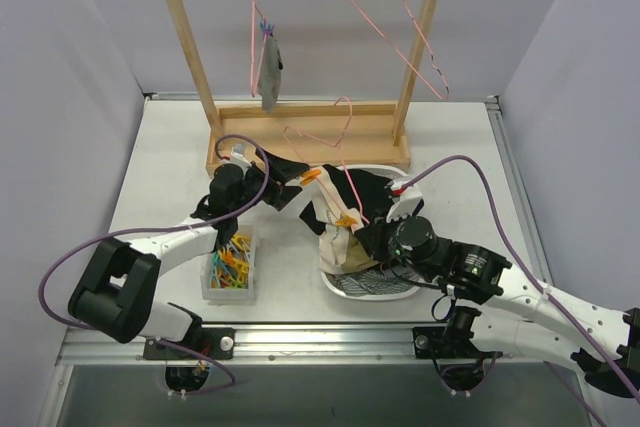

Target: Remove the underwear clipped to the hanger

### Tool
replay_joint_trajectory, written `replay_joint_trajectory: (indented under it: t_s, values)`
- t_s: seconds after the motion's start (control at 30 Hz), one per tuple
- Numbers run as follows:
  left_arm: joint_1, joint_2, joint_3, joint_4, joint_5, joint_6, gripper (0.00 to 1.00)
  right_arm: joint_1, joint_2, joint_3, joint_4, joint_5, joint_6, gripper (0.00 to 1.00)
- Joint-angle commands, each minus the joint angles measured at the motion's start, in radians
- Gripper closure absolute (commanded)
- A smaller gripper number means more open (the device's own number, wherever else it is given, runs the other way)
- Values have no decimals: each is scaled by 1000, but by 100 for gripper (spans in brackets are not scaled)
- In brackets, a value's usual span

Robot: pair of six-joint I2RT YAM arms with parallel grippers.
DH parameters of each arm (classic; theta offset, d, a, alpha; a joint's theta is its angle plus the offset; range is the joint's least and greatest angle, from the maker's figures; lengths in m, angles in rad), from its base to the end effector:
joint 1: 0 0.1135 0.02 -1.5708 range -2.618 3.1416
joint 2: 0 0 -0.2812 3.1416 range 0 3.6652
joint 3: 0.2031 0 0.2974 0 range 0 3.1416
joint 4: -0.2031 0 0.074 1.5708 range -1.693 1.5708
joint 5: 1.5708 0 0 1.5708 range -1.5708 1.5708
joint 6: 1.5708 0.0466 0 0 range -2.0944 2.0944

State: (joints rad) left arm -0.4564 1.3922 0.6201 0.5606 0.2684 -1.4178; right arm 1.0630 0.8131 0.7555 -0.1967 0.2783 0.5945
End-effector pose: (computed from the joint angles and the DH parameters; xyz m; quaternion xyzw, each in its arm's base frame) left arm 0.2969 -0.1596 0.2050 -0.2818 0.7223 -0.5636 0.2850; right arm 0.1259 0.2000 0.3310 -0.0993 0.7817 0.3724 0.4903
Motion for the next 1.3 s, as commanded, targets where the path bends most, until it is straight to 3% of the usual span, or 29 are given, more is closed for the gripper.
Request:
replay_joint_trajectory:
  t_s: [0.0, 0.13, 0.37, 0.47, 0.5, 0.63, 0.87, 1.03, 1.07, 1.1, 1.13, 1.2, 1.27]
  values:
    - [2, 31, 55, 107, 46, -44, 6, 9, -9, -8, 54, 2, -10, 100]
    - [1, 50, 85, 105, 92, -56, 1, 9, -2, -8, 56, 5, -13, 100]
    - [2, 85, 105, 121, 147, -63, 39, 9, 4, -4, 62, 7, -16, 100]
    - [2, 99, 109, 130, 176, -63, 60, 9, 4, -4, 62, 10, -19, 100]
    - [2, 102, 107, 137, 193, -64, 71, 9, 3, -4, 62, 13, -19, 100]
    - [7, 90, 112, 101, 216, -46, 97, 9, 4, -7, 62, 25, -18, 100]
    - [25, -22, 102, 13, 250, 9, 97, 9, 24, -5, 37, 103, 10, 100]
    - [53, -180, 131, -298, 267, 150, 97, 8, 14, 7, -35, 182, 37, 100]
    - [59, -240, 154, -379, 269, 255, 98, 6, 5, 5, -44, 188, 39, 100]
    - [61, -272, 180, -603, 247, 323, 98, 6, -14, 4, -47, 188, 39, 100]
    - [59, -304, 237, -728, 212, 461, 98, 6, -23, 4, -50, 190, 39, 100]
    - [59, -409, 271, -1036, 88, 566, 98, 5, -40, 1, -63, 190, 39, 100]
    - [61, -508, 294, -1209, -9, 670, 97, 6, -64, -2, -67, 187, 34, 100]
